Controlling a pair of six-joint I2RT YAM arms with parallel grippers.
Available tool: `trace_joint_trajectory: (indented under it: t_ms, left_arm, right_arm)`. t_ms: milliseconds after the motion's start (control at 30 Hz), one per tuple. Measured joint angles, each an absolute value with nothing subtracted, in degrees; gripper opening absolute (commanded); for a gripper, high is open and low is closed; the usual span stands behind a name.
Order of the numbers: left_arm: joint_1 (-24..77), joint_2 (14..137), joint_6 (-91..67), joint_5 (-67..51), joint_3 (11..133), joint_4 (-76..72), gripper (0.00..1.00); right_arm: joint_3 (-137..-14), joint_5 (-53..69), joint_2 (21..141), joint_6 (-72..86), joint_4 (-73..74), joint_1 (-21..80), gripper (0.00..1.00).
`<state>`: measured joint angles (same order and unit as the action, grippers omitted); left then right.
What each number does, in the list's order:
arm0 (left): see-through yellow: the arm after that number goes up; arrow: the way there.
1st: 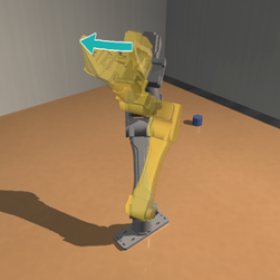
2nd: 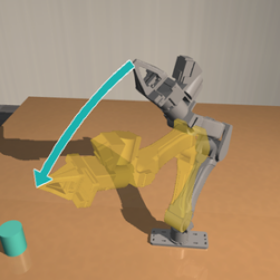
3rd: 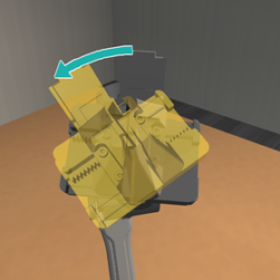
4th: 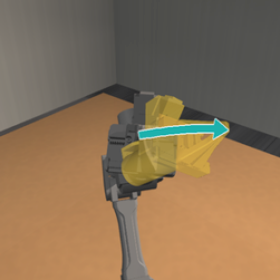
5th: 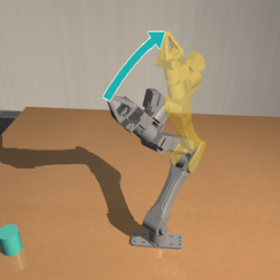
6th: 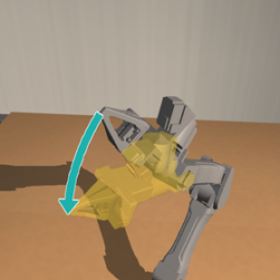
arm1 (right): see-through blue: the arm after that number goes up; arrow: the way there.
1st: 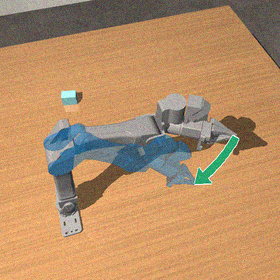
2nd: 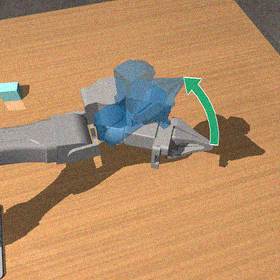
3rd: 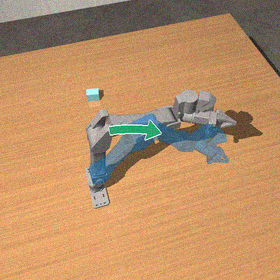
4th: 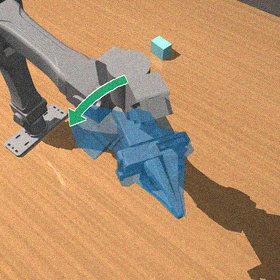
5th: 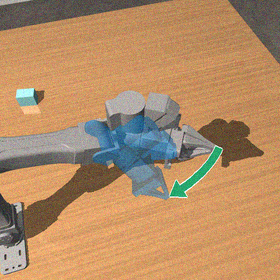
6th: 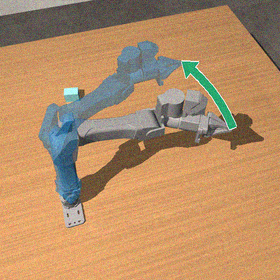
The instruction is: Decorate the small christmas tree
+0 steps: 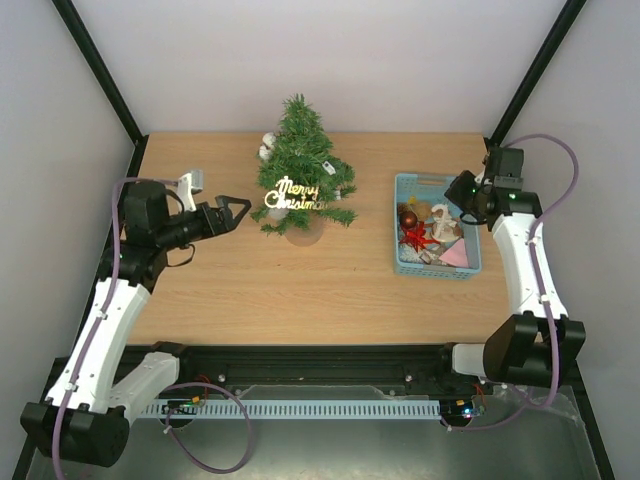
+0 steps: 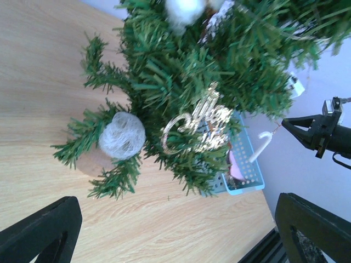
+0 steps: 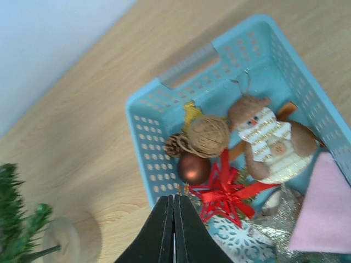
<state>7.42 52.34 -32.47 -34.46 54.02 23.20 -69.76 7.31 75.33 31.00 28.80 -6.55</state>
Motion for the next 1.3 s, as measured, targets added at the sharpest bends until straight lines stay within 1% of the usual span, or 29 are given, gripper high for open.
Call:
trace_joint_trajectory:
  t_ms: [267,433,600,933,1100,1300]
  left_arm:
    - [7.42,51.92,-33.67,-34.26,58.76,23.03,0.99]
    - [7.42,51.40,-33.87,-32.86,60.45,23.11,0.99]
    - [7.42,51.42,-33.87,-31.31,61.56,23.57,0.99]
    - [7.42,51.57,-34.09,-31.18,61.65,23.57,0.99]
    - [7.42,51.55,-34.06,-31.16,61.65,23.66,0.99]
    - [7.42,51.48,-34.04,-31.03,61.63,24.12,0.99]
  right_arm:
    - [-80.84,11.38,75.05,29.87,33.91,-4.21,0.01]
    - [-91.18,15.09,76.93,29.52,37.08,-0.99,0.01]
    - [-103.31,18.94,81.45,29.58,39.55,2.22,0.01]
    - [-129.03,27.73,96.03,32.97,39.27,7.20,0.01]
    - [-133.47,31.24,100.07,37.15,35.42,10.98,0.01]
    - [-134.69,33.45,102.76,40.69,30.44,14.02,0.01]
